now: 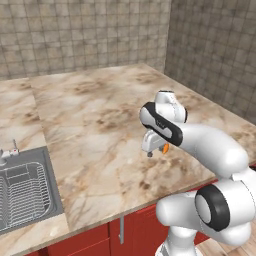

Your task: Place the two vegetables and bowl onto the tray for setting up a vegetable dip station.

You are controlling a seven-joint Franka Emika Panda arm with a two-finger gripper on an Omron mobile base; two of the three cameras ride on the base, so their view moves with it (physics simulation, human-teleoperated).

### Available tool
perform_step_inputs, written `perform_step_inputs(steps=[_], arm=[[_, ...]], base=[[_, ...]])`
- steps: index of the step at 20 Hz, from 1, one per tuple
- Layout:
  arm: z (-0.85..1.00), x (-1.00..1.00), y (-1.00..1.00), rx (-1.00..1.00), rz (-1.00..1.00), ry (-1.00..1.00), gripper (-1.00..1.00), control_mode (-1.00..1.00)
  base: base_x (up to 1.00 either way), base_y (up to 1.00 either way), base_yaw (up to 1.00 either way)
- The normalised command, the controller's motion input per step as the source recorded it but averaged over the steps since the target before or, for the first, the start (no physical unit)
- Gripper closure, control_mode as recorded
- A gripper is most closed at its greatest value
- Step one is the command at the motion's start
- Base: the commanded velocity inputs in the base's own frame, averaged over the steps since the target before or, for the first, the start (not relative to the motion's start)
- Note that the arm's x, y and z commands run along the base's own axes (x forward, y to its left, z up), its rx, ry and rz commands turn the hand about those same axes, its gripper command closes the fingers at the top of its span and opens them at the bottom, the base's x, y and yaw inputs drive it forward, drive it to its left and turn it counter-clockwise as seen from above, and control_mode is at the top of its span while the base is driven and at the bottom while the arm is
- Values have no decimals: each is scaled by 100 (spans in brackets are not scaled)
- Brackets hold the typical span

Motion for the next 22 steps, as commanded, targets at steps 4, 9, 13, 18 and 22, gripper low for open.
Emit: perform_step_inputs(steps=[4, 9, 13, 18, 22], arm=[[0, 0, 0, 0, 0, 0, -100, 100], [-5, 4, -1, 0, -5, 0, -100, -100], [-17, 41, -24, 0, -15, 4, -100, -100], [-3, 63, -16, 0, -14, 14, -100, -100], [0, 57, -31, -1, -18, 7, -100, -100]], base=[[0, -4, 0], [0, 0, -1], [0, 0, 0], [0, 0, 0], [0, 0, 0]])
